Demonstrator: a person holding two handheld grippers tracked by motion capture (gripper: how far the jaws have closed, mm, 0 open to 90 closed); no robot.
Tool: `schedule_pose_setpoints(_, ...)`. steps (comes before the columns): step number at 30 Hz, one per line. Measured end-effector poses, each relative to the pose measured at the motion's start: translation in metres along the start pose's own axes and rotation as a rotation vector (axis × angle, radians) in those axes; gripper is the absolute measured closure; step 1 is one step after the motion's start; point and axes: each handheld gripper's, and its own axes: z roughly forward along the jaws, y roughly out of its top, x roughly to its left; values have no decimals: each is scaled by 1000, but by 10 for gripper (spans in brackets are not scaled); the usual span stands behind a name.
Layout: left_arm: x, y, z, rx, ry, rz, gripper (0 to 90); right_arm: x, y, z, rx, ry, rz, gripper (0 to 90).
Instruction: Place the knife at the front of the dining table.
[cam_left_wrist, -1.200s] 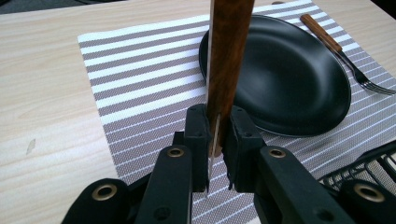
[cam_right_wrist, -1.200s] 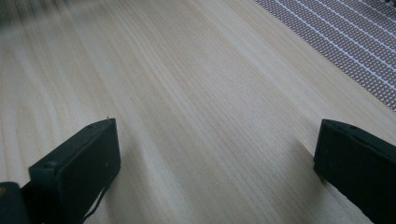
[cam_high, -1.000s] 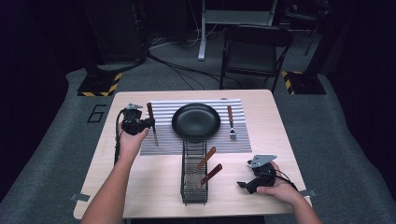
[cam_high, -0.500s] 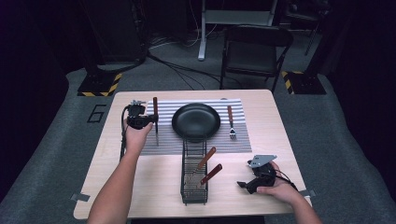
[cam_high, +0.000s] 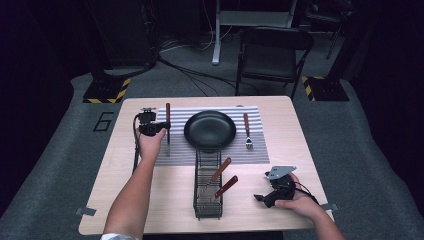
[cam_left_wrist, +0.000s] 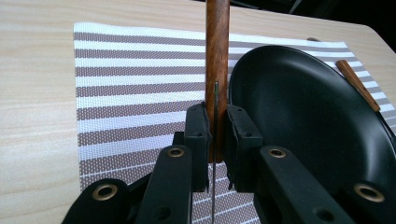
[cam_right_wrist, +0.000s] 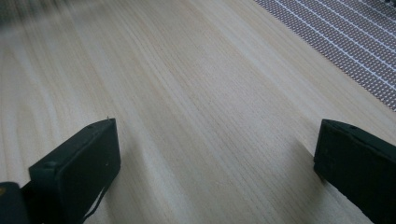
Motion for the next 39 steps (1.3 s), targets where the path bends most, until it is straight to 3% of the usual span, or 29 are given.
schedule_pose_setpoints(12,8,-4,22,4,16,-73,806,0,0,0,-1,1,7,0)
schedule_pose_setpoints(19,3,-6,31,23,35,-46,806,0,0,0,-1,1,7,0)
schedule_pose_setpoints(26,8,-10,40,21,54,-115,807,0,0,0,-1,2,9,0)
schedule_pose_setpoints(39,12,-14,51,26,85,-160,808,0,0,0,-2,1,0,0)
